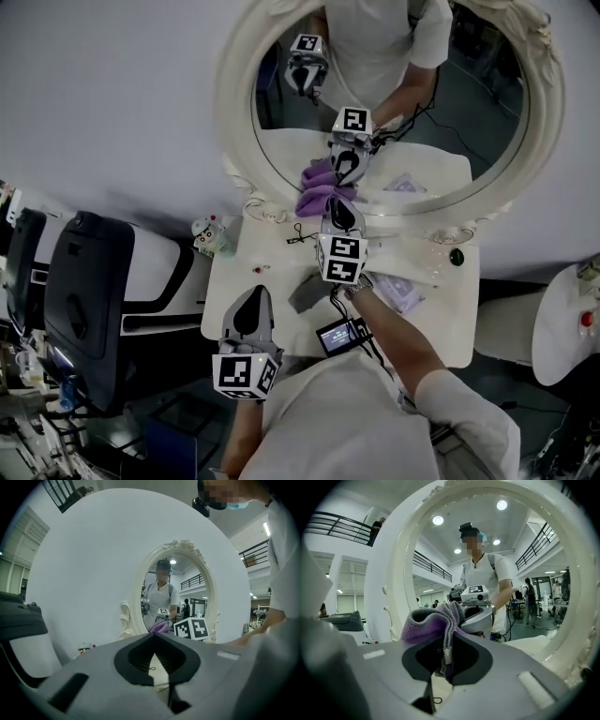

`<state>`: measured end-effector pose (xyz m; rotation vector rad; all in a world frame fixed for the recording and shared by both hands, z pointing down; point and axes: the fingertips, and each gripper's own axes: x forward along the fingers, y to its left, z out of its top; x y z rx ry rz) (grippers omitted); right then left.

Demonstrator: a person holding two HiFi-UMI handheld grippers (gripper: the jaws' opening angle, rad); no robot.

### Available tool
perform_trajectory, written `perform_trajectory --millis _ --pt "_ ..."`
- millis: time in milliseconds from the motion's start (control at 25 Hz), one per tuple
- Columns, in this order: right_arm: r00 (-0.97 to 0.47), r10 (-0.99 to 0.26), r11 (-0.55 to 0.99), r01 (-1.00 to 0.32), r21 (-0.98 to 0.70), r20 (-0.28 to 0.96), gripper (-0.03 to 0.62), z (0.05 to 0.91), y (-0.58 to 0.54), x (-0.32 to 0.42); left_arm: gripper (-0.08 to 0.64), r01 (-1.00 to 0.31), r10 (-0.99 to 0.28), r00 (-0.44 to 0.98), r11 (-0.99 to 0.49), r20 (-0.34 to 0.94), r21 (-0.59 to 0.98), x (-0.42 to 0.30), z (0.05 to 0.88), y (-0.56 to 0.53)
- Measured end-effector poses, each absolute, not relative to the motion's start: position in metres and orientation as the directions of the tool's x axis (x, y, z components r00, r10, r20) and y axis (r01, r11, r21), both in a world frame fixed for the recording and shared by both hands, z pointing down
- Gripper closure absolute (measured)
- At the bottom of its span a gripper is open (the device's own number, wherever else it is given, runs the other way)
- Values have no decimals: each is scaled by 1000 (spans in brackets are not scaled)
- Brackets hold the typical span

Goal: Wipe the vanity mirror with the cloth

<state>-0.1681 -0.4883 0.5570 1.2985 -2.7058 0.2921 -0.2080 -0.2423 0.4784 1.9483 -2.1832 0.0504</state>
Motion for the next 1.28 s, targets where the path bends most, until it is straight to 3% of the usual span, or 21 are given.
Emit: perform_trajectory --millis 800,1080,1280 --pt "-219 -951 213 -976 -52 217 552 551 -556 78 557 -969 -962 224 -202 159 142 -111 483 -310" --pt "-192 -964 187 -981 -45 182 552 529 -554 96 555 -955 -952 277 -258 131 145 -89 476 -320" --pt "-347 -921 333 -937 -103 177 552 525 -524 69 556 -955 -958 264 -243 112 173 -90 476 -319"
